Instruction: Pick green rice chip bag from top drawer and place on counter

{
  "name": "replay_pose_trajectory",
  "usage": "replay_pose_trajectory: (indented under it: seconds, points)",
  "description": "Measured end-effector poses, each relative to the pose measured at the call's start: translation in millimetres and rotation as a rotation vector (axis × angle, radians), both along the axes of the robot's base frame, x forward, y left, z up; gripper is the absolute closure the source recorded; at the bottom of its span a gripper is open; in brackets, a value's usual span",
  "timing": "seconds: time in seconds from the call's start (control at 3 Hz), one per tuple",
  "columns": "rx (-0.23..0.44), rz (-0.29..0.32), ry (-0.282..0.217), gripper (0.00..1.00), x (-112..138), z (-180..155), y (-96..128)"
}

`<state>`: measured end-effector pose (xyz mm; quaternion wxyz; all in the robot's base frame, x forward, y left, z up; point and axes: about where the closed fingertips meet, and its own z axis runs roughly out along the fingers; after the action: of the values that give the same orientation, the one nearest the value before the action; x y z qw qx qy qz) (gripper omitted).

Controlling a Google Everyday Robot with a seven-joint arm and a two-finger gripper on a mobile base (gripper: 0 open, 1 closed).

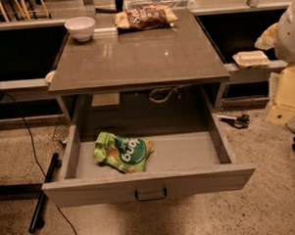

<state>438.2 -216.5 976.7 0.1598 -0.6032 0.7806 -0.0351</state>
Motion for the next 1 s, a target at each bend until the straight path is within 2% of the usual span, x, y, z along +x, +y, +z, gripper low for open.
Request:
replay_pose_trajectory:
  seconds: [0.33, 0.67, 1.0]
  points:
    - [0.0, 0.0, 0.0, 0.0, 0.0, 0.0, 0.0]
    - [0.059, -0.072, 0.016, 0.0, 8.5, -26.6, 10.3]
    - [0.168, -0.206, 0.044, 0.0, 24.3, -79.2, 33.9]
